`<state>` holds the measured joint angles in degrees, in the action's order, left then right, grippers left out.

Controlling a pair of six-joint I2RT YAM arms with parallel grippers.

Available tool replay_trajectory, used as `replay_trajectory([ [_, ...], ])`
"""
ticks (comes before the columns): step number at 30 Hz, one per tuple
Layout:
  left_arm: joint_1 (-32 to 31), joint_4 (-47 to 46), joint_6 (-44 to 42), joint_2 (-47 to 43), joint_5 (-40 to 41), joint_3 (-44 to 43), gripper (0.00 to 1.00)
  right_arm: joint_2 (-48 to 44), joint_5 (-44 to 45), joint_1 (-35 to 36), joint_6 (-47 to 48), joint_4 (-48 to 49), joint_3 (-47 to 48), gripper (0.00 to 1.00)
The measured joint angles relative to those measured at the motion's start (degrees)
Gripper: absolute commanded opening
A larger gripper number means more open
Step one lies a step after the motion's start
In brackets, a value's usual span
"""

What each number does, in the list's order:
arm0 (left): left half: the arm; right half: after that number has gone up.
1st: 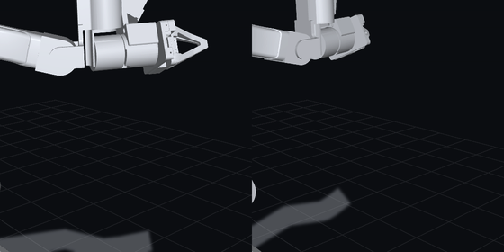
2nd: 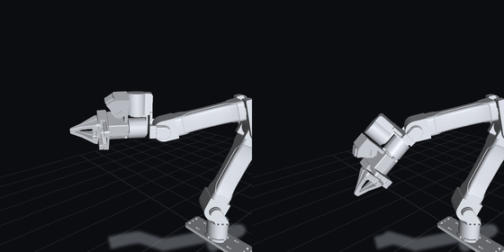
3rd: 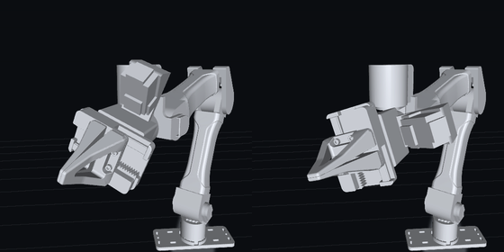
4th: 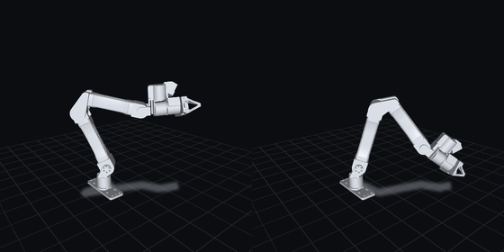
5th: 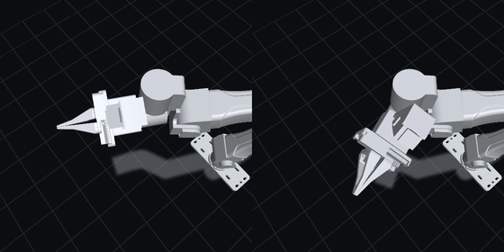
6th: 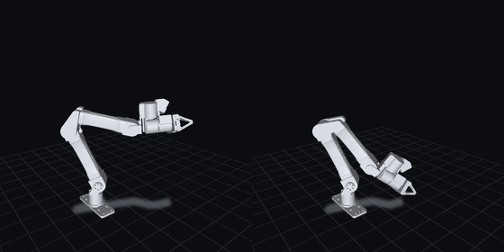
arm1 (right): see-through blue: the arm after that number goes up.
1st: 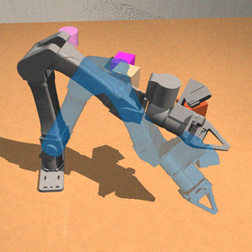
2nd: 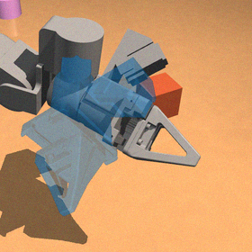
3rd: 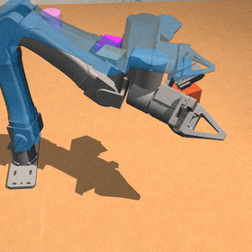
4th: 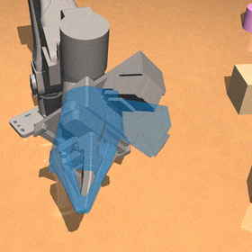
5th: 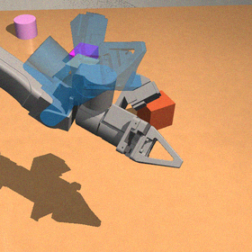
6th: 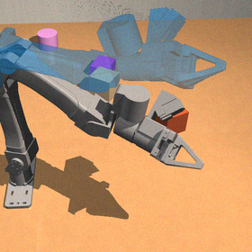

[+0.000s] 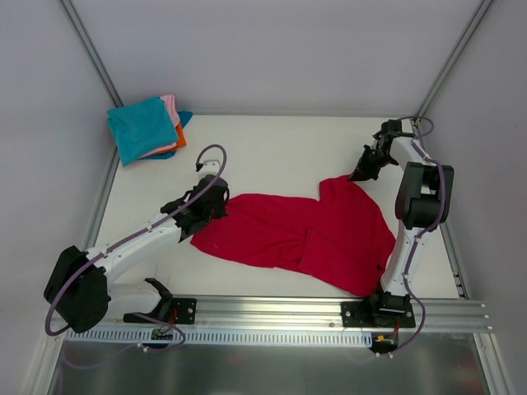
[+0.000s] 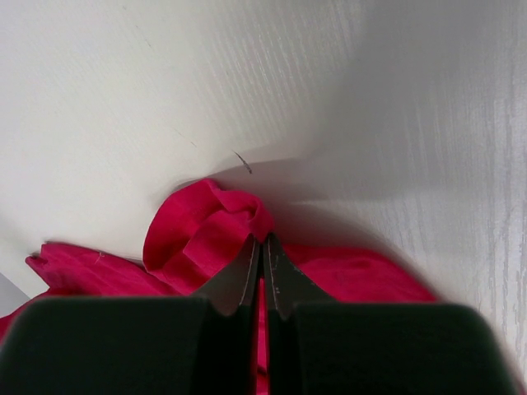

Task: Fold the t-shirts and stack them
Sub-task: Flatten out the tshirt

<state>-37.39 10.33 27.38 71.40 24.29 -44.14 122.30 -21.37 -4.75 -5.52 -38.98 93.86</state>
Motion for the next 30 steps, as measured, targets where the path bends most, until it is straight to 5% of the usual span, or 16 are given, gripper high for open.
replay_trajectory([
  [19, -0.2, 29.1, 12.5, -24.4, -17.2, 5.4, 0.0, 0.0, -0.6, 0.0, -0.1, 0.0, 0.0, 0.01],
  [26, -4.7, 36.7, 20.0, -32.6, -21.4, 7.9, 0.0, 0.0, -0.9, 0.0, -0.4, 0.1, 0.0, 0.01],
  [27, -5.0, 37.6, 21.2, -33.3, -21.9, 7.9, 0.13, 0.0, -1.1, 0.0, -0.5, 0.2, 0.0, 0.0],
  [30, -5.0, 40.3, 23.7, -35.0, -23.7, 7.8, 0.73, 0.0, -1.6, 0.0, -0.5, 0.2, 0.0, 0.01],
])
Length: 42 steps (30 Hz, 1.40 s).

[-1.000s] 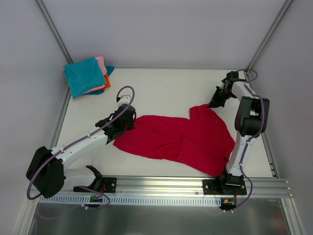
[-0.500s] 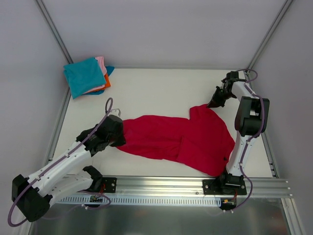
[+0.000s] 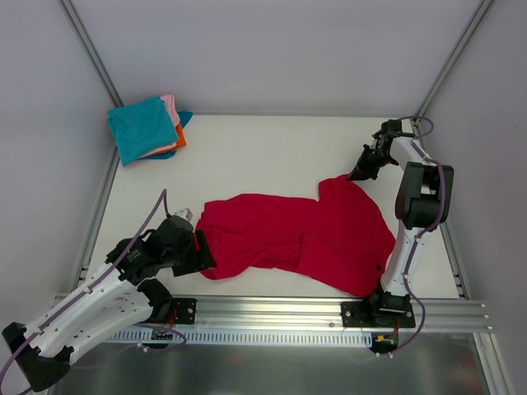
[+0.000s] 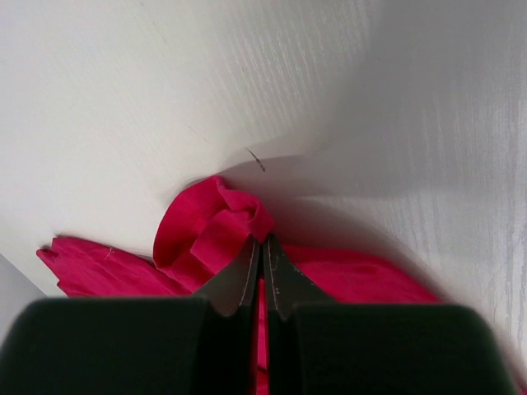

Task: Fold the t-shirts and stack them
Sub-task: Flatten out the tshirt

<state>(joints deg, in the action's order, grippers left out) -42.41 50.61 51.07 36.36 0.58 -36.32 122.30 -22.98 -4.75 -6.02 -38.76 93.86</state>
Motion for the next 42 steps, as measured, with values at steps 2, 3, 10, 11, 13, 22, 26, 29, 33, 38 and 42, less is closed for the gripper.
replay_trajectory([
  [2, 0.0, 2.3, 1.3, -0.9, -0.5, -0.7, 0.99, 0.0, -0.3, 0.0, 0.0, 0.0, 0.0, 0.01],
  [3, 0.0, 3.1, 2.2, -1.3, -0.5, -1.3, 0.99, 0.0, -0.3, 0.0, -0.1, 0.0, 0.0, 0.01],
  [10, 0.0, 4.7, 3.3, -3.5, 11.1, -8.5, 0.99, 0.0, -0.9, 0.0, -0.6, 0.0, 0.0, 0.01],
  [11, 0.0, 3.3, 3.1, -2.8, 14.1, -8.8, 0.99, 0.0, -1.0, 0.0, -0.6, 0.0, 0.0, 0.01],
  [13, 0.0, -0.3, 1.7, 0.9, 19.4, -8.9, 0.99, 0.0, -1.3, 0.0, -0.7, 0.1, 0.0, 0.01],
  [22, 3.2, -17.1, -7.5, 47.5, 28.0, -22.2, 0.82, -0.4, -1.6, 0.0, -0.9, 1.2, -1.7, 0.0],
  [26, 7.0, -20.1, -10.0, 53.6, 25.7, -22.3, 0.8, -1.1, -1.8, 0.0, -0.9, 1.3, -2.6, 0.0],
  [29, 10.9, -21.6, -10.9, 54.6, 24.7, -22.2, 0.8, -1.6, -1.9, 0.0, -0.9, 1.5, -2.6, 0.0],
  [33, 15.2, -24.9, -11.8, 54.5, 22.6, -21.0, 0.8, -1.9, -2.0, 0.0, -1.0, 1.7, -2.6, 0.01],
  [38, 20.0, -28.3, -12.9, 54.5, 18.3, -18.0, 0.79, -2.0, -2.0, 0.0, -1.0, 2.0, -2.8, 0.01],
  [42, 22.4, -30.9, -13.2, 56.2, 14.9, -17.7, 0.79, -2.0, -2.0, 0.0, -1.0, 2.1, -2.8, 0.01],
])
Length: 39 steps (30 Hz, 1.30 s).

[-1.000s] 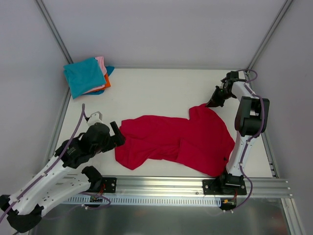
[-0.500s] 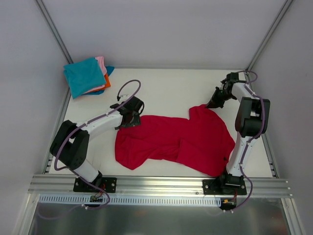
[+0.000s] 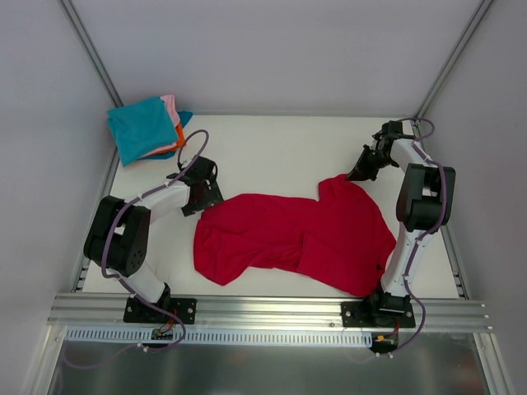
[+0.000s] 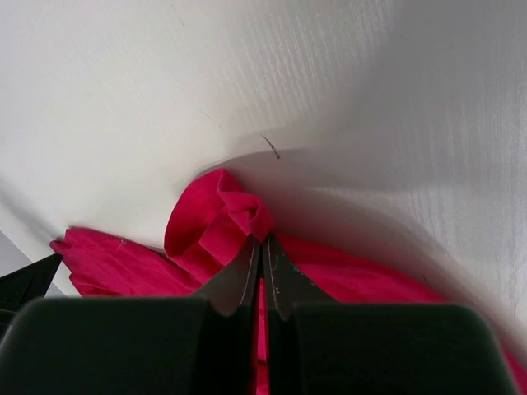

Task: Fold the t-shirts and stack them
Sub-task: Flatten out the tshirt

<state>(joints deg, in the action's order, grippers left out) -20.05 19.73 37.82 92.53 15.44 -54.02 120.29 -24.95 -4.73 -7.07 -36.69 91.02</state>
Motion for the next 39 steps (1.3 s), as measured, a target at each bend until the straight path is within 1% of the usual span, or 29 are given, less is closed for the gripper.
replay_trajectory([
  [8, 0.3, -5.2, -0.9, 2.9, -4.4, 0.5, 0.73, 0.0, 0.0, 0.0, 0.0, 0.0, 0.0, 0.01],
  [11, 0.6, -7.5, -1.0, 3.5, -4.9, 0.4, 0.64, 0.0, 0.0, 0.0, 0.0, 0.0, 0.0, 0.0],
  [12, 0.7, -8.1, -1.0, 3.8, -5.0, 0.2, 0.59, 0.0, 0.0, 0.0, 0.0, 0.0, 0.0, 0.01],
  [13, 0.7, -9.0, -1.0, 4.1, -5.1, 0.1, 0.46, 0.0, 0.0, 0.0, 0.0, 0.0, 0.0, 0.01],
  [15, 0.7, -10.4, -0.9, 4.9, -5.4, -0.1, 0.29, 0.0, 0.0, 0.0, 0.0, 0.0, 0.0, 0.01],
  [16, 0.8, -11.0, -1.0, 5.2, -5.7, -0.2, 0.05, 0.0, 0.0, 0.0, 0.0, 0.0, 0.0, 0.01],
  [17, 0.8, -11.6, -0.9, 5.8, -6.1, -0.3, 0.0, 0.0, 0.0, 0.0, 0.0, 0.0, 0.0, 0.01],
  [24, 0.8, -12.7, -1.2, 8.7, -7.2, -3.4, 0.0, 0.0, 0.0, 0.0, 0.0, 0.0, 0.0, 0.01],
  [30, 0.8, -11.8, -1.4, 7.9, -6.3, -3.2, 0.0, 0.0, 0.0, 0.0, 0.1, 0.0, 0.0, 0.01],
  [33, 0.8, -8.9, -2.4, 4.4, -4.2, -2.8, 0.0, -0.3, 0.0, 0.0, 0.2, -0.3, 0.2, 0.0],
  [36, 0.8, -6.2, -4.4, -2.3, -1.8, -3.0, 0.0, -1.8, 0.0, -0.1, 0.3, -1.7, 1.8, 0.01],
  [39, 0.8, -2.8, -6.6, -9.6, 0.3, -6.0, 0.0, -4.7, 0.0, -0.4, 0.3, -3.2, 5.3, 0.01],
])
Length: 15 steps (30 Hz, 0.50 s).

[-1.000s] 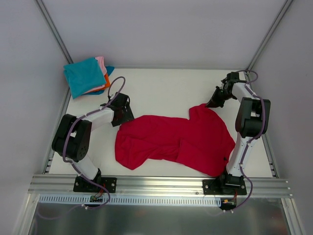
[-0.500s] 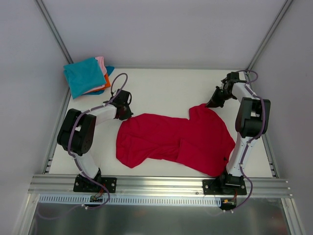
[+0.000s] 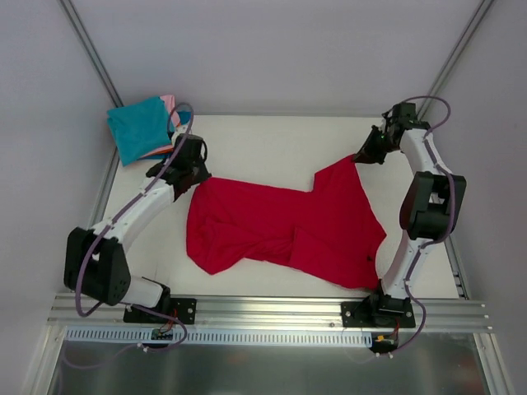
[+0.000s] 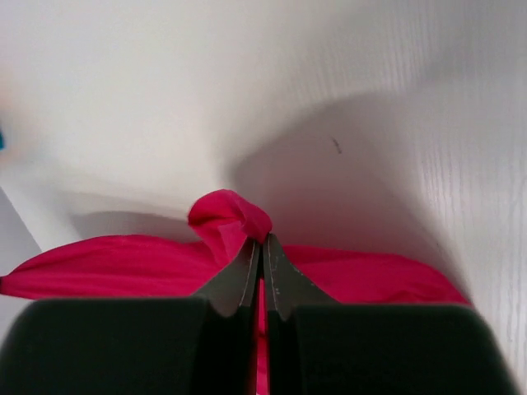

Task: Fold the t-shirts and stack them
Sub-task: Flatten out the tshirt

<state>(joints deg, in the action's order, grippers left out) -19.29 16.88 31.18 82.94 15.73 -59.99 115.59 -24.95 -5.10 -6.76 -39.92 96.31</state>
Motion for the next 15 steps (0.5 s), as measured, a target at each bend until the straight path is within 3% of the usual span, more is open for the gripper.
replay_trajectory([
  [9, 0.0, 5.6, -6.6, -14.5, 5.0, -14.5, 0.0, -13.6, 0.0, -0.7, -0.1, -3.1, 12.0, 0.01],
  [15, 0.0, 9.3, -9.3, -18.7, 6.4, -16.4, 0.0, -19.5, 0.1, -0.8, -0.1, -7.3, 20.8, 0.0],
])
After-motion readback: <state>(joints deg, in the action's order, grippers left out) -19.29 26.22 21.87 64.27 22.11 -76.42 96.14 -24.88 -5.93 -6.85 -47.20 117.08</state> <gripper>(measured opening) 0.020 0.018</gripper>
